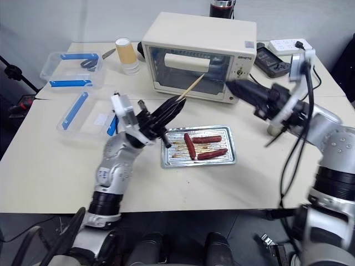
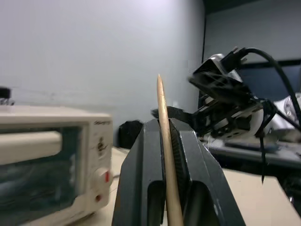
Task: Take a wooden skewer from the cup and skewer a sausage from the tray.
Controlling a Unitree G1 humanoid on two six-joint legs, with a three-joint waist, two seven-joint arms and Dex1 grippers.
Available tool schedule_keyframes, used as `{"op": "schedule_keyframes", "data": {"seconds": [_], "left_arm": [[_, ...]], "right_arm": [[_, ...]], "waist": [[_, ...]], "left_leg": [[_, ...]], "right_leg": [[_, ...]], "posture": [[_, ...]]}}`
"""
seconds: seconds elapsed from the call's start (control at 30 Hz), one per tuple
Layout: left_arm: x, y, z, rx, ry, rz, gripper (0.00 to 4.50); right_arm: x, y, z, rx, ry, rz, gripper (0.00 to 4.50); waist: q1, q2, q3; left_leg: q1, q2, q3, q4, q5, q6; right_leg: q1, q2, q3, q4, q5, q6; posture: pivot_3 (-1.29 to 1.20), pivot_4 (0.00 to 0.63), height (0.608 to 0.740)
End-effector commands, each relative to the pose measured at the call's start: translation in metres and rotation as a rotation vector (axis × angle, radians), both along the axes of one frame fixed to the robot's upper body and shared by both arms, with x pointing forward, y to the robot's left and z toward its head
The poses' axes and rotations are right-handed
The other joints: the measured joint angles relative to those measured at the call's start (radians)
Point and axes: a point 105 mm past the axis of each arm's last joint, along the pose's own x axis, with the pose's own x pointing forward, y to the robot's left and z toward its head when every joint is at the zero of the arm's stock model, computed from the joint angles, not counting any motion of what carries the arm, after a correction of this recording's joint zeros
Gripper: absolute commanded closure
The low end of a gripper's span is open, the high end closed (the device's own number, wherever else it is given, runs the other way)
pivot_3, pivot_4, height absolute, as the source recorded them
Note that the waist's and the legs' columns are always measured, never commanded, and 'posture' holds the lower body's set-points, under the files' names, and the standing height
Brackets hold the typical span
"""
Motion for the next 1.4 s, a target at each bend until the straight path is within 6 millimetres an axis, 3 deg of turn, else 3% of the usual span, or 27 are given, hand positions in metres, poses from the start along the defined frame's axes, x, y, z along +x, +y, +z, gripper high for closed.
{"op": "schedule_keyframes", "data": {"seconds": [0.03,0.1,0.17,0.27,0.4,0.57,1.07,1.17,1.33,1.4], "left_arm": [[-0.016,0.034,-0.003,0.106,-0.028,0.012,4.5],[-0.024,0.057,-0.014,0.205,-0.004,0.039,4.5],[-0.031,0.07,-0.021,0.261,0.017,0.054,4.5],[-0.044,0.094,-0.035,0.361,0.063,0.091,4.5],[-0.055,0.114,-0.046,0.392,0.125,0.137,4.5],[-0.062,0.123,-0.059,0.429,0.176,0.173,4.5],[-0.067,0.125,-0.069,0.454,0.208,0.187,4.5],[-0.068,0.122,-0.07,0.445,0.214,0.186,4.5],[-0.068,0.119,-0.071,0.437,0.22,0.177,4.5],[-0.068,0.119,-0.071,0.436,0.221,0.174,4.5]], "right_arm": [[-0.01,-0.02,-0.028,-0.277,-0.134,0.05,0.02],[-0.018,-0.033,-0.054,-0.499,-0.183,0.108,0.02],[-0.024,-0.038,-0.067,-0.614,-0.215,0.174,0.02],[-0.029,-0.037,-0.074,-0.655,-0.22,0.24,0.02],[-0.03,-0.015,-0.078,-0.697,-0.263,0.334,0.02],[-0.014,0.014,-0.084,-0.8,-0.271,0.35,0.02],[0.034,0.054,-0.109,-0.974,-0.256,0.323,0.02],[0.038,0.065,-0.112,-0.966,-0.266,0.336,0.6],[0.038,0.071,-0.116,-0.966,-0.251,0.366,2.39],[0.038,0.074,-0.115,-0.96,-0.255,0.373,2.62]], "waist": [[-0.003,0.0,0.0],[-0.009,0.0,0.0],[-0.015,0.0,0.0],[-0.025,0.0,0.0],[-0.025,0.0,0.001],[-0.021,0.0,0.001],[-0.028,0.0,0.001],[-0.028,0.0,0.001],[-0.025,0.0,0.001],[-0.027,0.0,0.001]], "left_leg": [[0.0,0.0,0.001,0.0,0.0,0.0],[0.001,0.0,0.001,-0.001,0.0,0.0],[0.002,0.001,0.002,-0.002,0.0,0.0],[0.003,0.001,0.002,0.0,0.0,0.0],[0.004,0.002,0.001,-0.001,0.0,-0.001],[0.004,0.002,0.0,0.0,0.0,-0.001],[0.003,0.002,0.001,0.0,0.0,-0.001],[0.003,0.002,0.001,-0.001,0.0,-0.001],[0.003,0.002,0.001,0.0,0.0,-0.001],[0.003,0.002,0.001,0.0,0.0,-0.001]], "right_leg": [[0.0,0.0,0.0,0.0,0.0,0.0],[0.0,0.0,0.0,-0.001,0.0,0.0],[0.0,0.0,0.001,-0.001,0.0,0.0],[0.001,0.0,0.001,0.0,0.0,0.0],[0.002,0.0,0.0,0.0,0.0,0.0],[0.002,0.0,0.0,0.0,0.0,0.0],[0.001,0.0,0.0,0.0,0.0,0.0],[0.001,0.0,0.0,0.001,0.0,0.0],[0.001,-0.001,0.0,0.001,0.0,0.0],[0.001,-0.001,0.0,0.001,0.0,0.0]], "posture": [[0.0,0.15,0.74],[0.0,0.15,0.74],[0.0,0.15,0.74],[0.0,0.15,0.74],[0.0,0.15,0.74],[0.0,0.15,0.74],[0.0,0.15,0.74],[0.0,0.15,0.74],[0.0,0.15,0.74],[0.0,0.15,0.74]]}}
